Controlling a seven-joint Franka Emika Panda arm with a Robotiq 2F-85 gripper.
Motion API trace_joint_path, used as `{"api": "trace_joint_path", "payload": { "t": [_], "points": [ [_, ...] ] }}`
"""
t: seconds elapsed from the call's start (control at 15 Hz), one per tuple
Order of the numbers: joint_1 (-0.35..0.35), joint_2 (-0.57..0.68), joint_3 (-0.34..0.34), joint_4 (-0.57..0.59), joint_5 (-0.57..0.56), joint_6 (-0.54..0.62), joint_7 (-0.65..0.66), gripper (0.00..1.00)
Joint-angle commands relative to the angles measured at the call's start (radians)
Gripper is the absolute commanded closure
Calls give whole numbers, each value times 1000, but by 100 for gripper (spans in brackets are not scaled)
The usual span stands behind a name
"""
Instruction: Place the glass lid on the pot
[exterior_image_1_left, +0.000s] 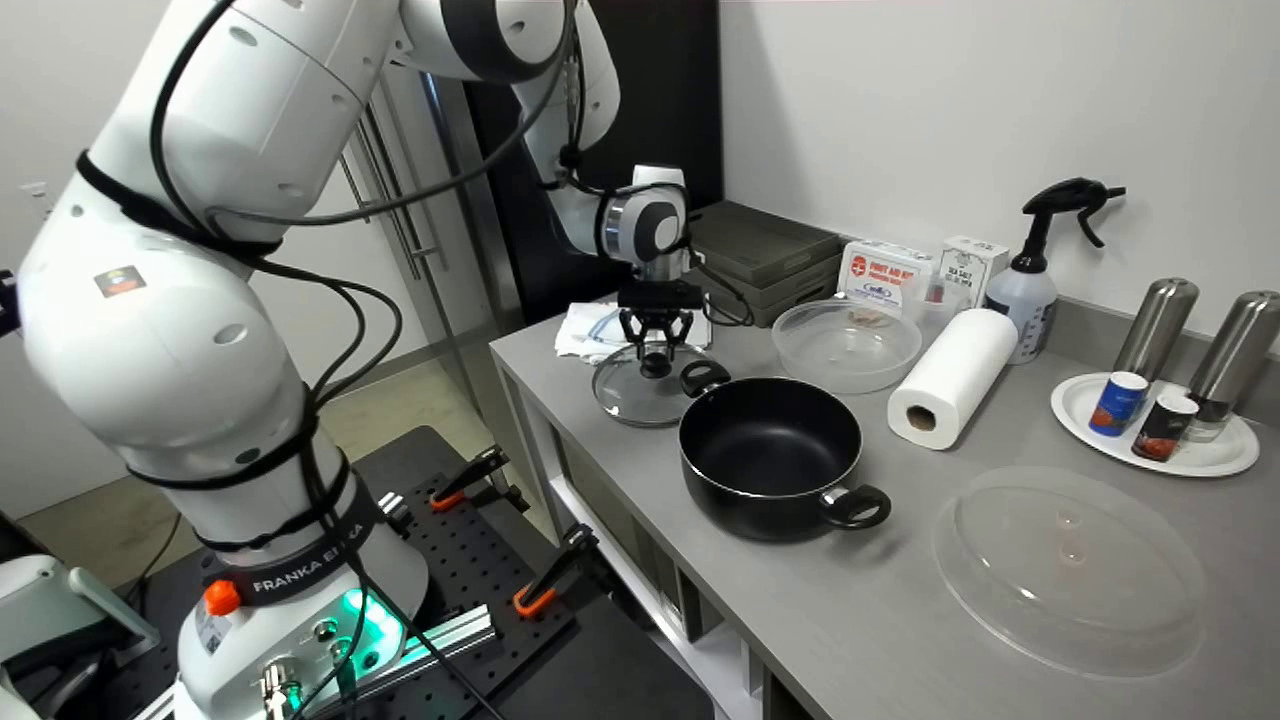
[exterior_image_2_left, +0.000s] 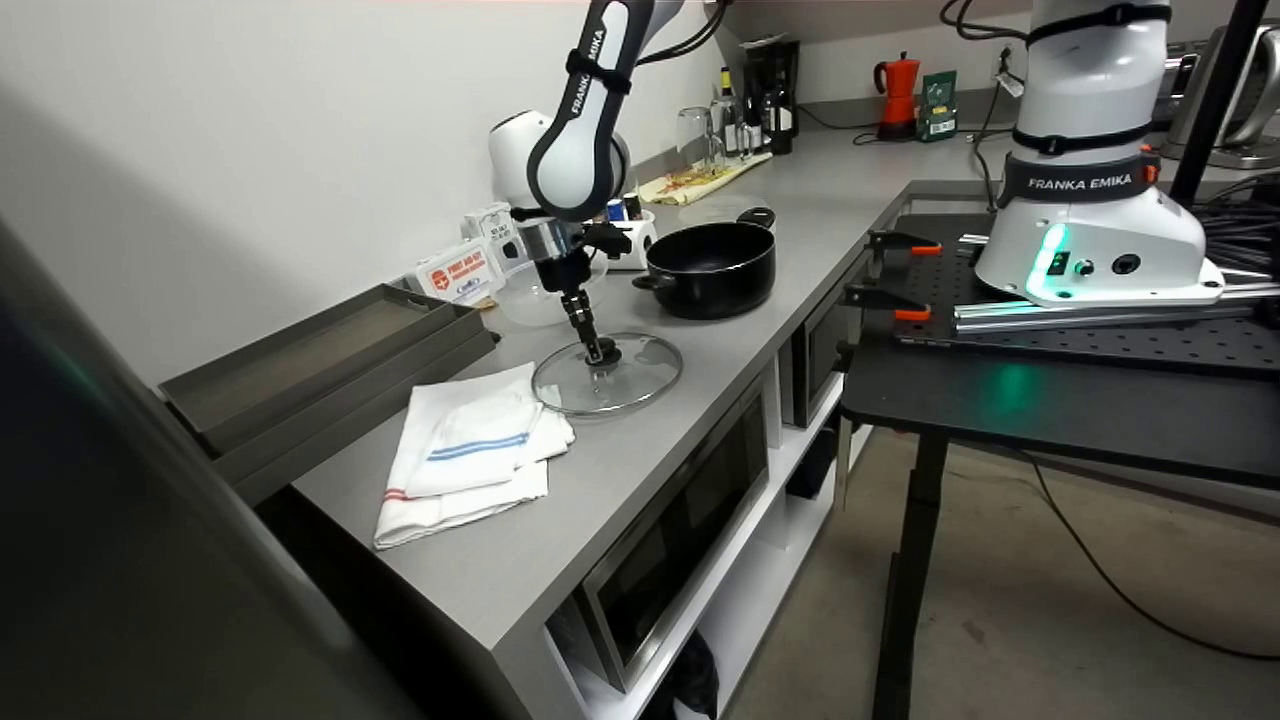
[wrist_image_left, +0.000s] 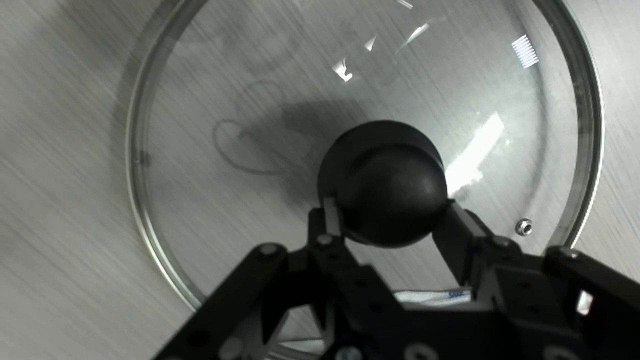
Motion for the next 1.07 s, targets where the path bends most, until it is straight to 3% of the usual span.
{"api": "trace_joint_path", "payload": {
  "t": [0.0,1.0],
  "points": [
    [12,-60,-5,-51,-8,19,20,77],
    [94,-259,-41,-100,-65,-28,90,77]
  ]
}}
